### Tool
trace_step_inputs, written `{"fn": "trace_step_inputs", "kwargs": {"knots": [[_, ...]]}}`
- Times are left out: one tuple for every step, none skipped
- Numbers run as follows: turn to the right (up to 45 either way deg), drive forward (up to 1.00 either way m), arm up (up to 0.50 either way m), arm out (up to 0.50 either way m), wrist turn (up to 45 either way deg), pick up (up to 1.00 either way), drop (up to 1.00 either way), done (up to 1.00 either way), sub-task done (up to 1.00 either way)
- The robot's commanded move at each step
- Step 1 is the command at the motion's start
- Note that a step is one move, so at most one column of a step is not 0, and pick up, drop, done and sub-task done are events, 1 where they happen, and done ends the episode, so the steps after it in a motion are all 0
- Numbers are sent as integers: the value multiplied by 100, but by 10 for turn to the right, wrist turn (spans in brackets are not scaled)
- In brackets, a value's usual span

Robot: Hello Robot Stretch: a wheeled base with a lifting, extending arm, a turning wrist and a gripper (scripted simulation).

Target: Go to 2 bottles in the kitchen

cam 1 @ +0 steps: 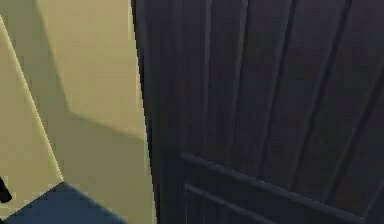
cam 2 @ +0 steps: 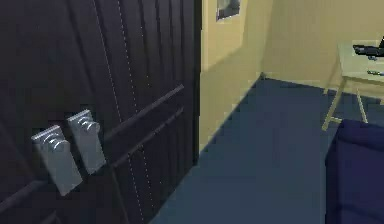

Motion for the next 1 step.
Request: {"fn": "trace_step_inputs", "kwargs": {"knots": [[-450, 0, 0, 0, 0, 0, 0, 0, 0]]}}
